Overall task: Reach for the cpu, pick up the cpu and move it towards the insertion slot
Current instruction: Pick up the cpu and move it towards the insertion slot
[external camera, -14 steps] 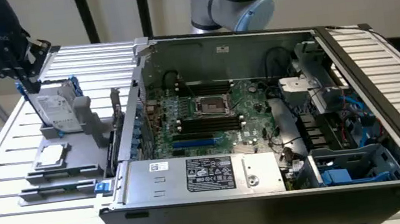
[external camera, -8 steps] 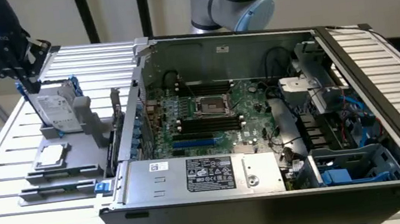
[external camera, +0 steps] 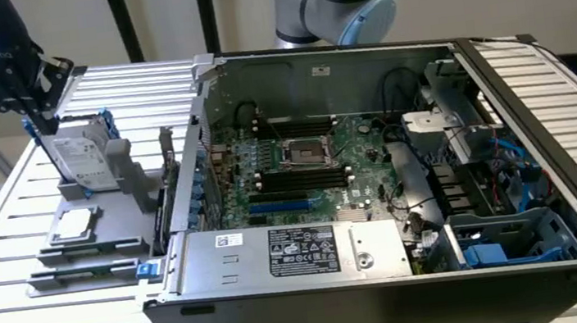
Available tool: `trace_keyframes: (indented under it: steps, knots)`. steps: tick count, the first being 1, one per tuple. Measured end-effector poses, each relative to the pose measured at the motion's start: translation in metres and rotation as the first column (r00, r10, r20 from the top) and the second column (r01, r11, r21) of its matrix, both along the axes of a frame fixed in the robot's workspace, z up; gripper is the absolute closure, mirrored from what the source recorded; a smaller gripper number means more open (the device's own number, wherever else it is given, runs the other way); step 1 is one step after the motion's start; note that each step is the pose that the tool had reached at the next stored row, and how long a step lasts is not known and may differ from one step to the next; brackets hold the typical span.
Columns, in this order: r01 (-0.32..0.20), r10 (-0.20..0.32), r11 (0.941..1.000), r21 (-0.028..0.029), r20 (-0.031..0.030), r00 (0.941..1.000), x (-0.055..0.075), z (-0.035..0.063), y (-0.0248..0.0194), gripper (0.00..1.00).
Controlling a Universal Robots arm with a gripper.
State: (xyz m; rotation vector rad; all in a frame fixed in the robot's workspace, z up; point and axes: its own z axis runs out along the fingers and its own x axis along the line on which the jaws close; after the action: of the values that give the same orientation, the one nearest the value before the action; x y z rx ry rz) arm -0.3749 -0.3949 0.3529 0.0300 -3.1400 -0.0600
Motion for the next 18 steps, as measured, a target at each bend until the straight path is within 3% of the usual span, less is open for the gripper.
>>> trace_keyframes:
  steps: [3, 11, 18]
  knots:
    - [0.000, 0.000, 1.0000, -0.0002, -0.0004, 1.0000, -0.001, 0.0000, -0.0015, 0.89]
    - [0.000, 0.000, 1.0000, -0.0004, -0.0007, 1.0000, -0.015, -0.0015, -0.0176, 0.89]
    - [-0.004, 0.004, 1.0000, -0.0017, -0.0136, 0.9999, -0.024, -0.0066, -0.0196, 0.89]
